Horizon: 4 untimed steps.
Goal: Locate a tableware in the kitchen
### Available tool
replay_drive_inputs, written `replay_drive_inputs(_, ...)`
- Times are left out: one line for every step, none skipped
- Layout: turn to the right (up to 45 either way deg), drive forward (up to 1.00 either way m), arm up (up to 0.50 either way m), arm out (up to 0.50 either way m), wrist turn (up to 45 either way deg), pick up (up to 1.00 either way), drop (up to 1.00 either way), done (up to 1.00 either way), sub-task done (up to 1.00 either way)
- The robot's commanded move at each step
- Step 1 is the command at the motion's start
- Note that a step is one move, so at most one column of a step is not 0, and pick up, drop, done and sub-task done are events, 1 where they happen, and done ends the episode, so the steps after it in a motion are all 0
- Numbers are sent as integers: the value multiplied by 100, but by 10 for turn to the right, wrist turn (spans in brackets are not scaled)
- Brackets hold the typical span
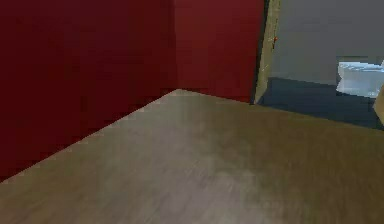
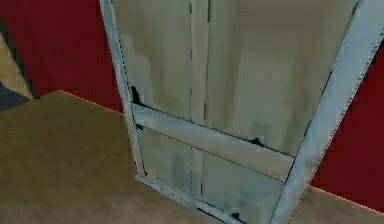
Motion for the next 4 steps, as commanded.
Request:
replay_drive_inputs(270,0,0,0,0,0,0,0,0)
replay_drive_inputs(0,100,0,0,0,0,0,0,0)
replay_drive_inputs(0,100,0,0,0,0,0,0,0)
replay_drive_inputs(0,100,0,0,0,0,0,0,0)
